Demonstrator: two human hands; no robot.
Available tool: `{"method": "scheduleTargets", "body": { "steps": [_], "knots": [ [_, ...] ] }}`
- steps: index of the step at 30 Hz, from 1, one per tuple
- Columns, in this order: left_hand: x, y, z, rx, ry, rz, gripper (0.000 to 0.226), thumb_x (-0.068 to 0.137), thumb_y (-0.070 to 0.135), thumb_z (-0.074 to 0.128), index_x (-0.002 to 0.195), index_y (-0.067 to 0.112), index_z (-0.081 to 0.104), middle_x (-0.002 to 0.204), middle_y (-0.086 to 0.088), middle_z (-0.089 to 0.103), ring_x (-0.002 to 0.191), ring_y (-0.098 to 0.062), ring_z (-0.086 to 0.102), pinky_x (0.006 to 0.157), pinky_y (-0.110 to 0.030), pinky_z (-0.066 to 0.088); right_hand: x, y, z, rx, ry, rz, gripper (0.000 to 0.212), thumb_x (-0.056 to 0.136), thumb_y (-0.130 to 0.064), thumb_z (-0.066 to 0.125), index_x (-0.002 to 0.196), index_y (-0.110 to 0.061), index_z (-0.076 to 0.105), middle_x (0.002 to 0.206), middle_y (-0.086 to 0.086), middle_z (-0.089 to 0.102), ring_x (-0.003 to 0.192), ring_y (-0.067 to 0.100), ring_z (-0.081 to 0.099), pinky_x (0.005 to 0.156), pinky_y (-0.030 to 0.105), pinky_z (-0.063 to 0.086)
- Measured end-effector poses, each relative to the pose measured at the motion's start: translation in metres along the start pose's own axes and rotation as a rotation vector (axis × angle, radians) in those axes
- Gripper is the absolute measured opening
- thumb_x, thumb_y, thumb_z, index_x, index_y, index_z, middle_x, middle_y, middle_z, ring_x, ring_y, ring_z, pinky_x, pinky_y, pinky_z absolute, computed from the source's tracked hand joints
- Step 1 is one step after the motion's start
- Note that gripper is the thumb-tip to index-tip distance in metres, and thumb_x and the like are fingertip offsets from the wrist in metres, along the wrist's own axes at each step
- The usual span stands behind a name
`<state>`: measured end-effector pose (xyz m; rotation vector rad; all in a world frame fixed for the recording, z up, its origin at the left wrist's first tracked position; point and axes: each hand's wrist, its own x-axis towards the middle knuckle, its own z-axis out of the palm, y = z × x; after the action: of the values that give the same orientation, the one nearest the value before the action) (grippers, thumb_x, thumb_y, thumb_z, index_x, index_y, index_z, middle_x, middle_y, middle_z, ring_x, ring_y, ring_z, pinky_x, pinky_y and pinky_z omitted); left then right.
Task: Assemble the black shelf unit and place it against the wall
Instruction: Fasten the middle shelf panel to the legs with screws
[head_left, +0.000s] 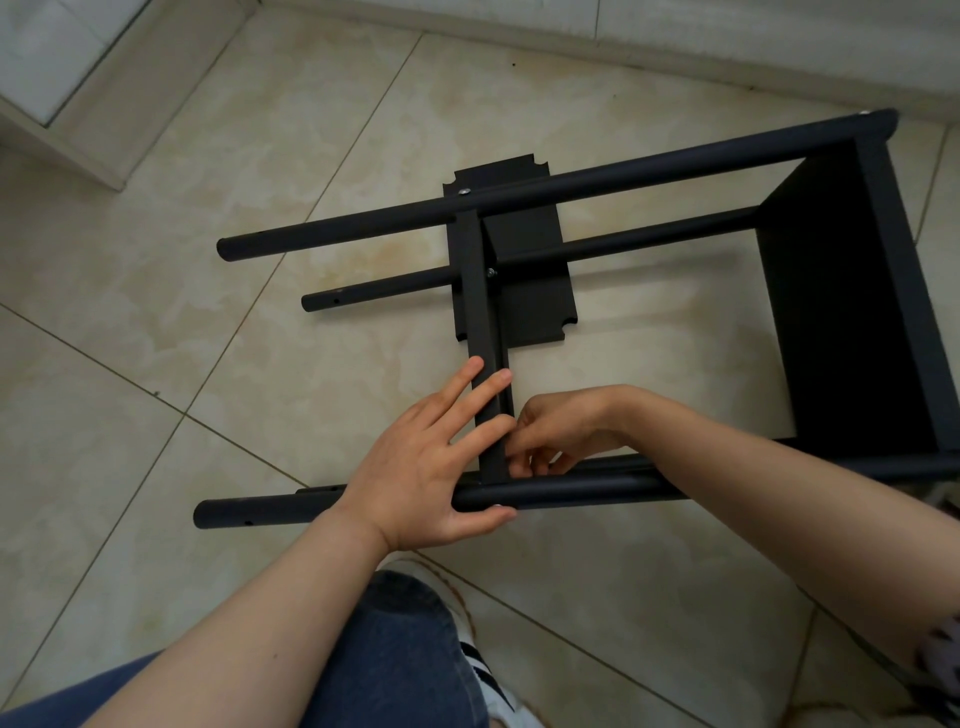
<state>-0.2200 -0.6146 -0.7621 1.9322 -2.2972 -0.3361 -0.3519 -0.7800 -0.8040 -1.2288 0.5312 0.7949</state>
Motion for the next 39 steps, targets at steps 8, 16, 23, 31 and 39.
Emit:
{"method": "scheduleTargets", "body": {
  "steps": [8, 16, 23, 31, 39],
  "knots": [
    [0.0003, -0.0003, -0.0001, 0.015, -0.005, -0.001, 0.073, 0.084, 0.069, 0.058, 0.138, 0.02, 0.055, 0.167, -0.005, 0.019, 0.156, -0.026, 0.008, 0.111, -0.041, 0.039, 0.0002, 0.0005, 0.0009, 0.011, -0.017, -0.052, 0.014, 0.095, -0.014, 0.06, 0.086, -0.01, 0.07, 0.08, 0.003, 0.068, 0.077, 0.014, 0.06, 0.08, 0.028, 0.049],
    [0.0005, -0.0004, 0.0, 0.014, -0.004, 0.001, 0.073, 0.084, 0.068, 0.058, 0.138, 0.02, 0.055, 0.167, -0.005, 0.02, 0.156, -0.026, 0.008, 0.111, -0.04, 0.038, 0.0008, 0.0017, -0.0006, 0.02, -0.022, -0.071, 0.014, 0.095, -0.013, 0.061, 0.097, -0.004, 0.071, 0.082, 0.002, 0.069, 0.079, 0.013, 0.06, 0.084, 0.03, 0.048],
    [0.0009, -0.0004, 0.0, 0.011, 0.0, 0.001, 0.073, 0.084, 0.068, 0.06, 0.138, 0.02, 0.055, 0.167, -0.005, 0.021, 0.156, -0.026, 0.008, 0.11, -0.041, 0.041, 0.0002, 0.0026, -0.0027, 0.046, -0.037, -0.059, 0.012, 0.094, -0.017, 0.063, 0.094, -0.01, 0.072, 0.089, 0.003, 0.07, 0.084, 0.014, 0.06, 0.088, 0.032, 0.047],
    [0.0008, 0.0, -0.0003, 0.009, -0.008, -0.001, 0.073, 0.084, 0.068, 0.06, 0.138, 0.02, 0.056, 0.167, -0.004, 0.02, 0.156, -0.025, 0.008, 0.109, -0.042, 0.042, -0.0009, 0.0019, -0.0029, 0.034, -0.019, -0.026, 0.015, 0.095, -0.019, 0.061, 0.087, -0.014, 0.073, 0.089, 0.002, 0.07, 0.089, 0.016, 0.06, 0.088, 0.032, 0.047],
    [0.0007, 0.0001, -0.0002, 0.017, -0.006, 0.0, 0.073, 0.084, 0.069, 0.059, 0.138, 0.02, 0.055, 0.167, -0.004, 0.02, 0.156, -0.025, 0.008, 0.109, -0.041, 0.042, 0.0005, 0.0005, -0.0004, 0.026, -0.011, -0.016, 0.012, 0.093, -0.015, 0.061, 0.086, -0.013, 0.071, 0.087, 0.003, 0.068, 0.091, 0.018, 0.06, 0.089, 0.033, 0.047]
  ]
}}
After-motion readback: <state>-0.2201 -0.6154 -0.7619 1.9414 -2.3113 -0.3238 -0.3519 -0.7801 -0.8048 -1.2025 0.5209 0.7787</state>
